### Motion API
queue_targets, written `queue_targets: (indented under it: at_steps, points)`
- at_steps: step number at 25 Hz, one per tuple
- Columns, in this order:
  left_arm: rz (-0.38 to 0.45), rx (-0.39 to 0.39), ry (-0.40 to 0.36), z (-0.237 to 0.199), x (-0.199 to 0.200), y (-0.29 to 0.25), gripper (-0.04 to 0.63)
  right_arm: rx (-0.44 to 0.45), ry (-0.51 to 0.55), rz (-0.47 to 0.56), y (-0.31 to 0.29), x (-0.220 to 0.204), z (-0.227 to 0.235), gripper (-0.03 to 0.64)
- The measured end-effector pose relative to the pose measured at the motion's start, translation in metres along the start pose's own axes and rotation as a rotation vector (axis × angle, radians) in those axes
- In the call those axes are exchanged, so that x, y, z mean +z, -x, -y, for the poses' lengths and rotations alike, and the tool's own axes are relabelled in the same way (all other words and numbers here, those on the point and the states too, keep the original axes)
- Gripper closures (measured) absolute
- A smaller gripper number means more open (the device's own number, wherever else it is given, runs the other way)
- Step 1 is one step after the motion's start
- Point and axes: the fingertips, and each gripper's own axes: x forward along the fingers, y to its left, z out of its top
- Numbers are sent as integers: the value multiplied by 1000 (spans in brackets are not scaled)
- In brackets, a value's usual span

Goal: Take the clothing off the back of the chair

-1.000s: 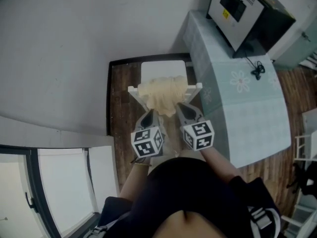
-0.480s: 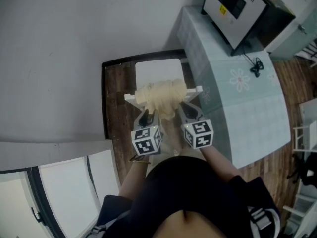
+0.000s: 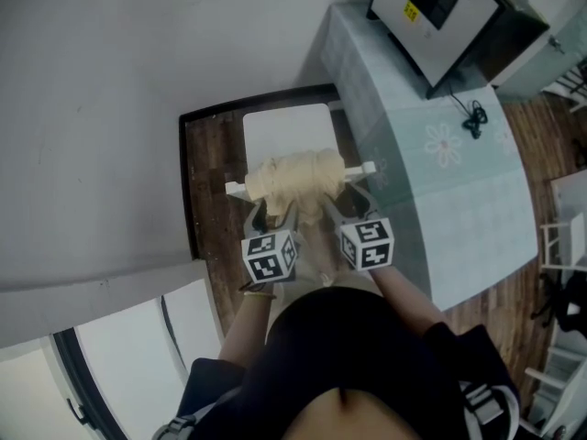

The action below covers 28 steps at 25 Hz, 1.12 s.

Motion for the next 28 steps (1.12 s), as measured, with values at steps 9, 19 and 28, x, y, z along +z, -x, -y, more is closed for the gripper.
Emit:
queue_targets:
  at_steps: [9,19,28]
  points:
    - [-53,-20,-24,0,-6,-24,290,-17,-15,-59,-20,-15,11,357]
    - [-70,-16,-26,0,-8,-40,288,-21,-14,-112,-33,-28,14,357]
    - [-71,8,11,-3,-5,-47,291,-36,3,-109,-44,-28,16,359]
